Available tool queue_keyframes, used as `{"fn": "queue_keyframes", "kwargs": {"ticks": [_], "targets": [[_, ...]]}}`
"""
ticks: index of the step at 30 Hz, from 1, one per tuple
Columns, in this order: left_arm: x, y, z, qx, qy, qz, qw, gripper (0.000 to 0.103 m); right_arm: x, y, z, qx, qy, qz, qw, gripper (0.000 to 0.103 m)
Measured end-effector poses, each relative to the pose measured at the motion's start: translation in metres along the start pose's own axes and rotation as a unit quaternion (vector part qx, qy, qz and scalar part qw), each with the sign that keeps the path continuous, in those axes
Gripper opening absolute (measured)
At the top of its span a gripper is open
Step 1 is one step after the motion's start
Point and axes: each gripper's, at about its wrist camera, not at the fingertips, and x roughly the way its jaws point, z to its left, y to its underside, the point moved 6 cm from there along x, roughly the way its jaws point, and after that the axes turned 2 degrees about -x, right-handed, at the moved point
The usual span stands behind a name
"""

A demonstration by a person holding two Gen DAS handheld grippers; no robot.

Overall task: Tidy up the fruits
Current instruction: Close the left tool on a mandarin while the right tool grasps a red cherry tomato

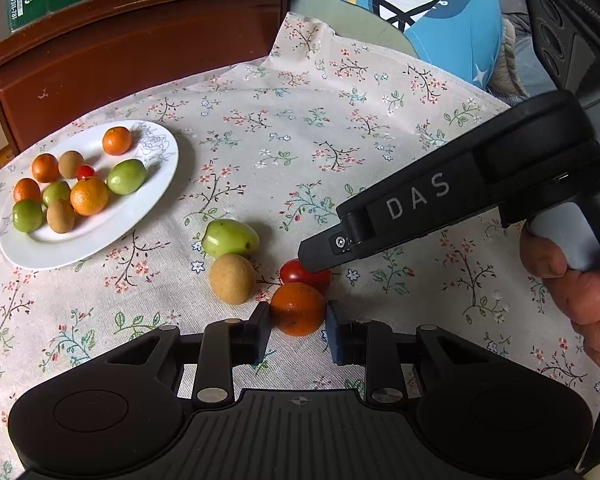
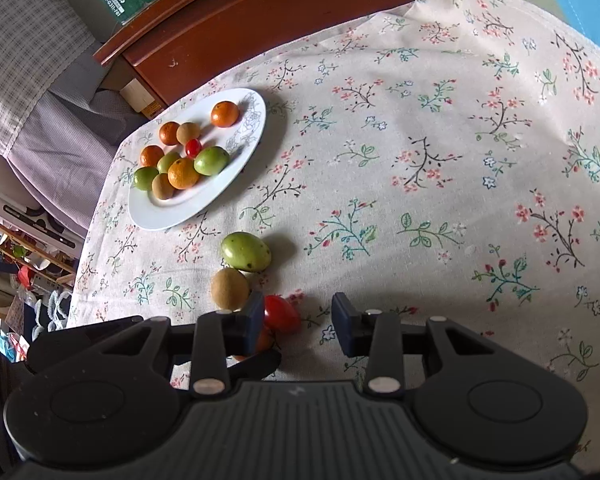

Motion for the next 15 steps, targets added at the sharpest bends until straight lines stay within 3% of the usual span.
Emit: {"fn": "queue_keyframes", "kwargs": {"ticks": [6, 15], "targets": [[-0.018, 0.003, 0.013, -0.015, -0.013, 0.006, 0.9998, 0.026, 0.005, 0.004, 0.007, -0.021, -0.001, 0.008, 1.0, 0.038], [-0.025, 0.002, 0.052, -0.078, -0.066, 0.011, 0.9947, 0.026, 0.013, 0.009, 0.023, -0.088, 0.023, 0.008, 0.996, 0.039]]}}
